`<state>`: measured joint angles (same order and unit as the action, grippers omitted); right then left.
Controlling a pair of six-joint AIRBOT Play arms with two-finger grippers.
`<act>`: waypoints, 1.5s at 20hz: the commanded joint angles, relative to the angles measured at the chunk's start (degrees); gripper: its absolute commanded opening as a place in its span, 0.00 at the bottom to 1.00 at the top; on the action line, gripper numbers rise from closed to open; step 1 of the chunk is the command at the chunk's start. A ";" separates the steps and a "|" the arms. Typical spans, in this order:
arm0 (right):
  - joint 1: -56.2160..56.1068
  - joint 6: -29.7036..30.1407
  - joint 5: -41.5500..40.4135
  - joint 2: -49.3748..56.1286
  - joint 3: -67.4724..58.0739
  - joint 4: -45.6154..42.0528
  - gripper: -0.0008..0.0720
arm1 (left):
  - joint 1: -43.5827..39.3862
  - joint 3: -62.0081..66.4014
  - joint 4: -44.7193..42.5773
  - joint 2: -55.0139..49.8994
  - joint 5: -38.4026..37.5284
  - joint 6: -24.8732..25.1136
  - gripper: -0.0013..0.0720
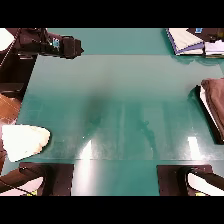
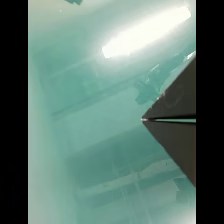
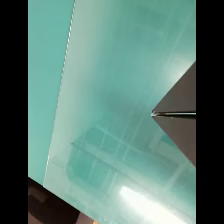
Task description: Fold the shirts.
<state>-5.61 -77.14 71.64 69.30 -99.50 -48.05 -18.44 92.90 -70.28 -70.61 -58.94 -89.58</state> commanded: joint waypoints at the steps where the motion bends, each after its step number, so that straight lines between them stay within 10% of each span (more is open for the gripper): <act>1: -0.09 0.02 0.07 0.00 -0.04 0.04 0.03 | 0.02 0.00 0.00 0.02 0.00 0.00 0.06; 15: -0.09 0.02 3.82 0.00 -0.04 0.00 0.03 | 0.07 0.02 0.00 0.02 4.31 0.00 0.06; 25: -0.04 0.02 7.26 0.00 -0.04 -0.07 0.03 | 12.50 -17.99 -25.94 21.03 -23.37 -1.14 0.06; 26: -0.04 0.02 7.43 0.00 -0.04 -0.07 0.03 | 14.47 -22.84 -27.82 23.21 -25.77 -1.11 0.22; 27: -0.04 0.02 7.43 0.00 -0.04 -0.04 0.03 | 16.22 -27.36 -28.68 24.76 -27.34 -1.29 0.70; 28: -0.04 0.02 7.43 0.00 -0.04 -0.07 0.03 | 17.88 -32.30 -29.09 25.73 -27.56 -2.58 0.95; 30: -0.04 0.02 7.43 0.00 -0.04 -0.04 0.03 | 20.28 -41.16 -29.77 26.51 -26.82 -3.06 0.89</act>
<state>-5.69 -77.10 78.72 69.30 -99.50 -48.12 -2.15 63.37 -95.96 -47.22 -83.09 -91.18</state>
